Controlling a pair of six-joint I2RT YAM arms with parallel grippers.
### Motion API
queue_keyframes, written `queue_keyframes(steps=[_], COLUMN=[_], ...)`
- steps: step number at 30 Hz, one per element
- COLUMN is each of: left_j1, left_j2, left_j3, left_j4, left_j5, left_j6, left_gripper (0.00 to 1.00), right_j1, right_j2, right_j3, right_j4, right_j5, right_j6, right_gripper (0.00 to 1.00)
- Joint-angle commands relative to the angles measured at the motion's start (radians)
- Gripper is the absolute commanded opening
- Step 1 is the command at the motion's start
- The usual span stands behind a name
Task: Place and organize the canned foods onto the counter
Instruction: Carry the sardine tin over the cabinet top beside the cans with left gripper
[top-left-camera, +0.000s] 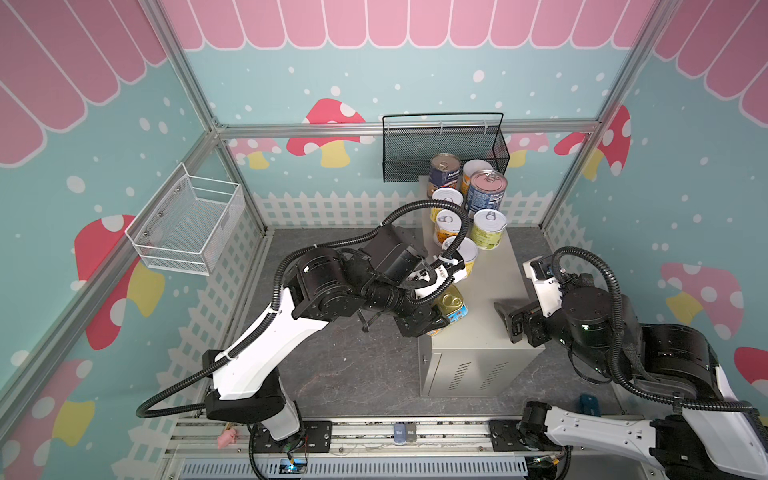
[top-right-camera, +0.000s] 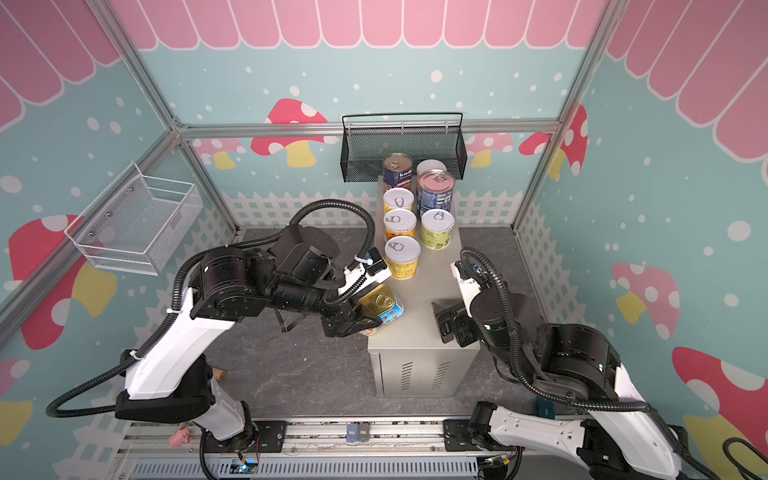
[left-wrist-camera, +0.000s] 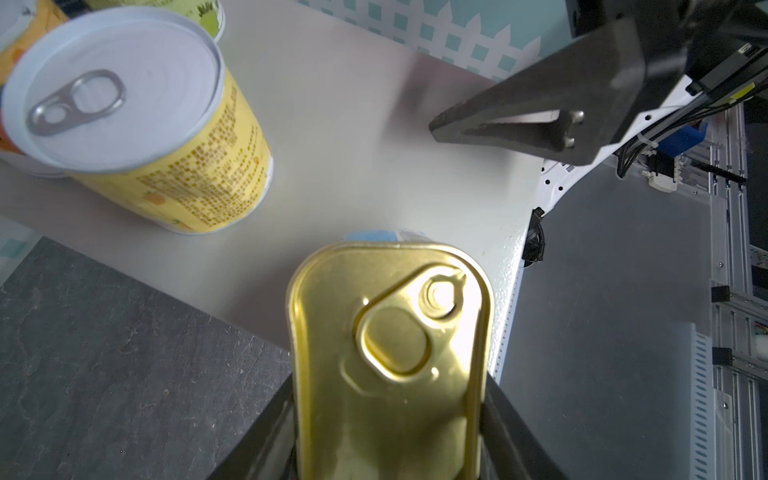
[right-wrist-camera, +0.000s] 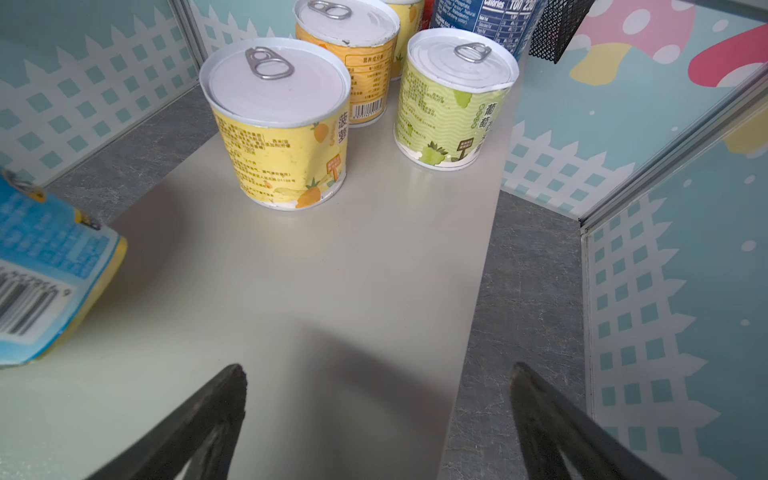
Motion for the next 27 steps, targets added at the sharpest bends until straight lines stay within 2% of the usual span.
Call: queue_keyframes(steps=[1,9,14,20,24,27], left_j1=[-0.017,-0.021,-0.021,-0.022,-0.020,-0.014], left_j2=[0.086,0.198,0.232,0.237,0.237,0.224], left_j3=[0.048,0.125,0.146,0.147,0.152,0.151], left_j4=[-0.034,-0.037,-0.037,-0.037,-0.035,-0.022], left_j5=[0.019,0.058,0.060,0.061,0.060,0.067], left_j6=[0.045,0.056,0.064,0.093,0.112,0.117], left_gripper=[0.07,0.09,0.16,0.31,0.39,0.49], right_j1=[0.005,0.005,0.005,0.004,0.005,0.006], right_j2=[-0.010,-0.064,-0.076,-0.093,-0.132,-0.150], right_j3=[0.017,0.083,0.069,0.060,0.015,-0.025], right_j4=[-0.017,0.003,0.015,0.059,0.128,0.186], right_j5=[0.010,-0.022,-0.043,-0.090,-0.166,-0.221], right_j6=[-0.009,-0.060,-0.100,-0.148,-0.219,-0.262], right_gripper=[0.99,1.00,1.00,1.00,0.99,1.00])
